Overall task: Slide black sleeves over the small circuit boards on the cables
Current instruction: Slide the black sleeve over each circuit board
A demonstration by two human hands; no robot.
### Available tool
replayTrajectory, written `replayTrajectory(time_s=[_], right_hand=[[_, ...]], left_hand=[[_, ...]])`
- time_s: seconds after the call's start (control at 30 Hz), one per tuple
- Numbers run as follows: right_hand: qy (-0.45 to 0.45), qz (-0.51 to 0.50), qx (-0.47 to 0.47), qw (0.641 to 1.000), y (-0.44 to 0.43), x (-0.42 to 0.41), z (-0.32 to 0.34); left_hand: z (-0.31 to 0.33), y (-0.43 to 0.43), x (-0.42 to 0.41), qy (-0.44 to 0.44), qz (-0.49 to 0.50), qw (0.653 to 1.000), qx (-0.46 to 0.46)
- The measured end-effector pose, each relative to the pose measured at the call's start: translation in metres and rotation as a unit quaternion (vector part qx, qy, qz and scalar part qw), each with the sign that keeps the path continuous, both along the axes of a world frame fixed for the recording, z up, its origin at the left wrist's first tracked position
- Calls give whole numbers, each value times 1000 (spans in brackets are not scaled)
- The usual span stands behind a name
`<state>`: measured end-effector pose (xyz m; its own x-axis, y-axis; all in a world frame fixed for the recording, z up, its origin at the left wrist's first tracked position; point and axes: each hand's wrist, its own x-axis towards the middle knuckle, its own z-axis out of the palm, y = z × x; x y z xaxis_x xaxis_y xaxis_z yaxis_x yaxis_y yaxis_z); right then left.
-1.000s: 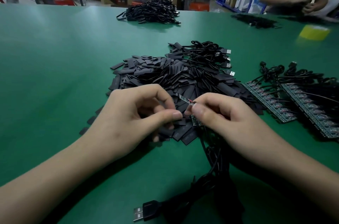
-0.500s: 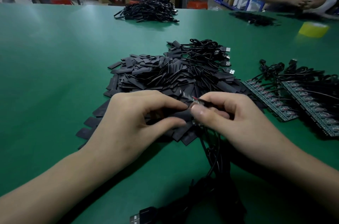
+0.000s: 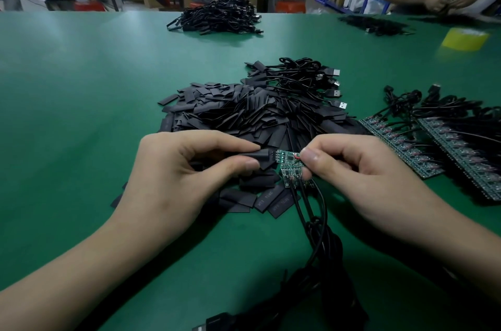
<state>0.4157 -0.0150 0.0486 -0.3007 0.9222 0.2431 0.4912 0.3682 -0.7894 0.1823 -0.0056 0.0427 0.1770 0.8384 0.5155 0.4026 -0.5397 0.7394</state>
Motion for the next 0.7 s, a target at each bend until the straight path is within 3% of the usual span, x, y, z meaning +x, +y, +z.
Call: replayTrajectory(time_s=[0.47, 0.7], right_hand=[[-17, 18, -53, 998, -1, 0, 5], [-9, 2, -62, 998, -2, 0, 5]], left_hand=[[-4, 1, -1, -10, -41, 998, -48], [1, -1, 0, 120, -10, 991, 58]])
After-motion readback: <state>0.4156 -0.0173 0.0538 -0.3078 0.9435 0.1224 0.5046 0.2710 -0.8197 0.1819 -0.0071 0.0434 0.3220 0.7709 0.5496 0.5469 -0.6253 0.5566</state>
